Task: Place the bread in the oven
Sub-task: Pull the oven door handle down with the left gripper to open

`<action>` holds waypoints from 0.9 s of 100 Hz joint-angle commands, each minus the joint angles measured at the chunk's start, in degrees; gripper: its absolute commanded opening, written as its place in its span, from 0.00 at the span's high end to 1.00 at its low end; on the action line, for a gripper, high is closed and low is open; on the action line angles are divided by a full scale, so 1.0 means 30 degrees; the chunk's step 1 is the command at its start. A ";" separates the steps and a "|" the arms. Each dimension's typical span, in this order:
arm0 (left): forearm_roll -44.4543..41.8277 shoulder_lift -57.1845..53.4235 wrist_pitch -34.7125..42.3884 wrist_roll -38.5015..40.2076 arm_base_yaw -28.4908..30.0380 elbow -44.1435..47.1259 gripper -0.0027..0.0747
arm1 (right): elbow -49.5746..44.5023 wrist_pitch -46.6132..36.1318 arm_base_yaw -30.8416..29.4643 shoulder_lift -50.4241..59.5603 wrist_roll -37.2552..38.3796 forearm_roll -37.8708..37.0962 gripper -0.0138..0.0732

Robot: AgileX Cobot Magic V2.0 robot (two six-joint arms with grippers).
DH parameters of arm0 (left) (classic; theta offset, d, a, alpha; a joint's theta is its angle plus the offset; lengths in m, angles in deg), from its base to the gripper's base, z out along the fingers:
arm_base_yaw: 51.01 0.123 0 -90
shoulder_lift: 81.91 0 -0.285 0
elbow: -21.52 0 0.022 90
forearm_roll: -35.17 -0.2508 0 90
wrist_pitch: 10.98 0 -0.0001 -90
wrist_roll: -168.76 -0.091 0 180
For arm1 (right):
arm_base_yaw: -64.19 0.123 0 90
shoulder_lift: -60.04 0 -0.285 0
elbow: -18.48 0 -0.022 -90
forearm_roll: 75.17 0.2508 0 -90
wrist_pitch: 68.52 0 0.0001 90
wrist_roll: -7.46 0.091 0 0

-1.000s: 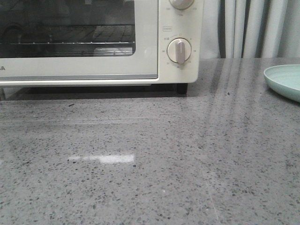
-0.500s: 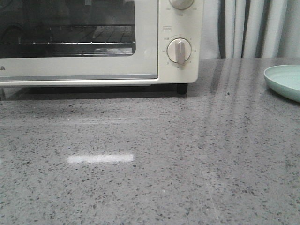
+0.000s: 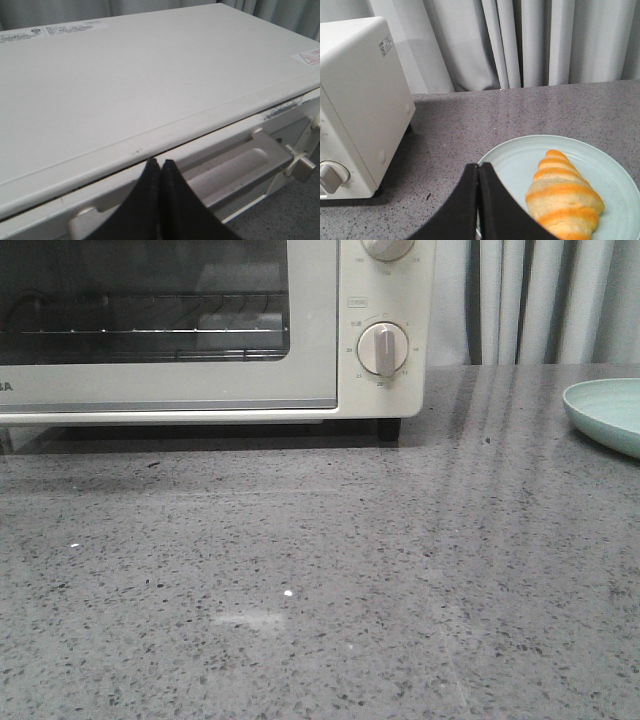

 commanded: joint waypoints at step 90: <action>-0.2124 -0.1618 -0.6479 0.0242 -0.0075 0.2898 0.99 | 0.0709 -0.7257 0.0017 -0.0141 -0.0210 -0.0594 0.92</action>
